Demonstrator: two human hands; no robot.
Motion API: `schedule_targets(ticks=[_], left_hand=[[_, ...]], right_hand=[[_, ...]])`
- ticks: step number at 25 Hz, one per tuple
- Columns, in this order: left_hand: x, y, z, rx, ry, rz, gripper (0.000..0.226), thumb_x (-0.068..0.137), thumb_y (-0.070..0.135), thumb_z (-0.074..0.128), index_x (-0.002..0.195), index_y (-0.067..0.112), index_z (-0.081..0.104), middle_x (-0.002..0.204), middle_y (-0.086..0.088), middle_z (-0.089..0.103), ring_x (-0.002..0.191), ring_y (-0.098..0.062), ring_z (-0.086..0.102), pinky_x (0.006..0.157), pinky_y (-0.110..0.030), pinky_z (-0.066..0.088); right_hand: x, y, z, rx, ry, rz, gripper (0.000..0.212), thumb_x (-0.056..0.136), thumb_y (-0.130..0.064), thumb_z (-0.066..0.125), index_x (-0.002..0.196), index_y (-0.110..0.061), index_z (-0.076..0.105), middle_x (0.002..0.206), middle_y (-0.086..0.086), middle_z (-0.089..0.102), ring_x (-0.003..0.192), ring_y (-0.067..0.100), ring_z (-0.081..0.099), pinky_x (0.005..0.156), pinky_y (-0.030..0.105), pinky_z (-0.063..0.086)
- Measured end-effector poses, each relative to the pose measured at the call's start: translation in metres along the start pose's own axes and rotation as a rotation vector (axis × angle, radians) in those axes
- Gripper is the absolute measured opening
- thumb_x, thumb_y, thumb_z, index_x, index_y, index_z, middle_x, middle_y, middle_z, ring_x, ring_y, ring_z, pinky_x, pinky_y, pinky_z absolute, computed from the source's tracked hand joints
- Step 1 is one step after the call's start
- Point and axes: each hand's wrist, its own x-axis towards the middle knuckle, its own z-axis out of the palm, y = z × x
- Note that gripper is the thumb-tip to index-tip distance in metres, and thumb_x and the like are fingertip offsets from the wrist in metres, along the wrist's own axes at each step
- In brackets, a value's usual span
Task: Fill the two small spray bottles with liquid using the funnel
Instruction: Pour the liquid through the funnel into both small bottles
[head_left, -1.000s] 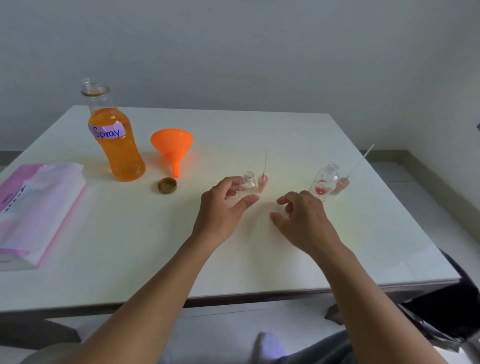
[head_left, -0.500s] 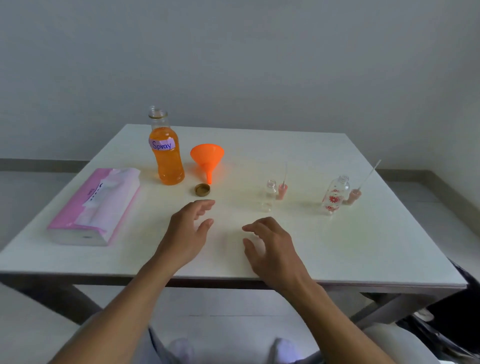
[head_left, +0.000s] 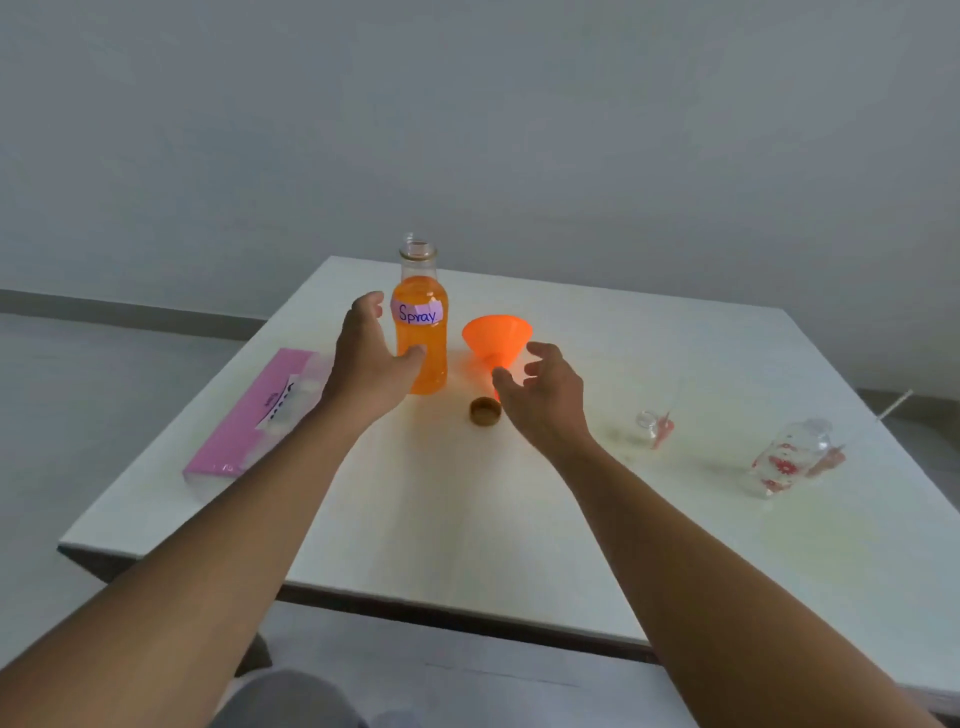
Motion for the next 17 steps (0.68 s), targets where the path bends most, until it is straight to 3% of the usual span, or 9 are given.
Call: schedule_targets(ticks=[2, 4, 7, 9, 13, 17], left_hand=[[0.019, -0.004, 0.008, -0.004, -0.015, -0.030, 0.088, 0.079, 0.023, 0.079, 0.149, 0.021, 0.025, 0.150, -0.004, 0.038, 0.133, -0.023, 0.042, 0.091, -0.028, 0.038], [0.034, -0.008, 0.018, -0.019, -0.044, -0.031, 0.096, 0.074, 0.022, 0.084, 0.149, 0.022, 0.023, 0.150, -0.003, 0.038, 0.134, -0.023, 0.041, 0.090, -0.027, 0.037], [0.044, -0.015, 0.030, -0.068, -0.060, -0.020, 0.099, 0.070, 0.029, 0.087, 0.147, 0.024, 0.026, 0.145, -0.001, 0.045, 0.128, -0.021, 0.047, 0.091, -0.029, 0.043], [0.048, -0.019, 0.037, -0.086, -0.043, -0.016, 0.093, 0.069, 0.036, 0.086, 0.144, 0.024, 0.031, 0.139, 0.002, 0.050, 0.122, -0.020, 0.051, 0.089, -0.029, 0.045], [0.046, -0.022, 0.039, -0.094, 0.026, -0.008, 0.083, 0.067, 0.040, 0.086, 0.135, 0.024, 0.042, 0.127, 0.004, 0.057, 0.107, -0.014, 0.055, 0.077, -0.023, 0.044], [0.032, -0.019, 0.029, -0.105, 0.055, 0.032, 0.082, 0.066, 0.042, 0.087, 0.135, 0.028, 0.044, 0.126, 0.008, 0.057, 0.101, -0.009, 0.051, 0.075, -0.021, 0.044]], right_hand=[[0.027, -0.010, 0.011, 0.066, -0.031, 0.171, 0.082, 0.087, -0.048, 0.072, 0.152, -0.014, 0.036, 0.145, 0.011, 0.050, 0.125, 0.028, 0.053, 0.087, 0.036, 0.047], [0.048, -0.016, 0.023, 0.137, -0.052, 0.324, 0.095, 0.078, -0.061, 0.075, 0.151, -0.014, 0.035, 0.144, 0.009, 0.048, 0.112, 0.025, 0.050, 0.078, 0.036, 0.042], [0.073, -0.016, 0.039, 0.189, -0.026, 0.411, 0.108, 0.065, -0.072, 0.079, 0.147, -0.017, 0.037, 0.140, 0.007, 0.049, 0.111, 0.026, 0.049, 0.077, 0.040, 0.042], [0.086, -0.012, 0.046, 0.155, 0.003, 0.402, 0.110, 0.060, -0.071, 0.083, 0.146, -0.017, 0.039, 0.140, 0.007, 0.050, 0.117, 0.029, 0.053, 0.076, 0.040, 0.042], [0.088, -0.011, 0.039, 0.201, 0.065, 0.352, 0.106, 0.055, -0.068, 0.088, 0.138, -0.015, 0.049, 0.124, 0.003, 0.054, 0.105, 0.025, 0.052, 0.074, 0.037, 0.046], [0.067, -0.030, 0.015, 0.289, 0.164, 0.119, 0.104, 0.059, -0.068, 0.087, 0.143, -0.021, 0.047, 0.115, -0.009, 0.047, 0.109, 0.019, 0.054, 0.073, 0.028, 0.047]])
